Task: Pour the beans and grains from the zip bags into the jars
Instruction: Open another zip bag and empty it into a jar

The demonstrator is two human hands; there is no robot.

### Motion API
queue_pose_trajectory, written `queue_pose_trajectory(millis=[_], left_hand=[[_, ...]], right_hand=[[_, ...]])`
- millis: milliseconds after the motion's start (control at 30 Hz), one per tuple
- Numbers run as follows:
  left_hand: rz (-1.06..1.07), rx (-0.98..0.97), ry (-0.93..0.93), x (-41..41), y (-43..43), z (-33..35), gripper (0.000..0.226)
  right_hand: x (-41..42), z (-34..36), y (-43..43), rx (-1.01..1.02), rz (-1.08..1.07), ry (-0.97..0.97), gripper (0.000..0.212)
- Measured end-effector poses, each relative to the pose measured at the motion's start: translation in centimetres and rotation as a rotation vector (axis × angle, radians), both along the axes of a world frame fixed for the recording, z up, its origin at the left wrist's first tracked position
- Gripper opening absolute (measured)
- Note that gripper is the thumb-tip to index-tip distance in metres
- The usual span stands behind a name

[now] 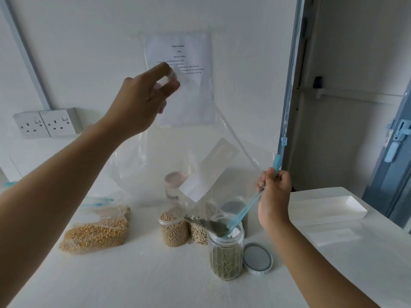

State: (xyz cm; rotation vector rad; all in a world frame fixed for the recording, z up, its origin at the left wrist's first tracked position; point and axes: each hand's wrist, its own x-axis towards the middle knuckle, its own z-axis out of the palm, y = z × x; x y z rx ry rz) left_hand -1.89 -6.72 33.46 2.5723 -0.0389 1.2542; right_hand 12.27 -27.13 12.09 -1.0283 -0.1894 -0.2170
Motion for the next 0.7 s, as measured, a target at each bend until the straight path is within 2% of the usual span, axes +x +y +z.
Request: queue_pose_trajectory(millis=[333,700], left_hand=[[-0.059,0.064,0.055,1.5,-0.9,0.9,0.022],[-0.086,0.074,0.016,1.4,-0.7,1.2,0.020]], right_hand=[[0.6,-0.4,-0.3,0.025,-0.016,0.045,0.024],[0.2,0.2,0.1,0.015,-0.020,0.021,0.026]])
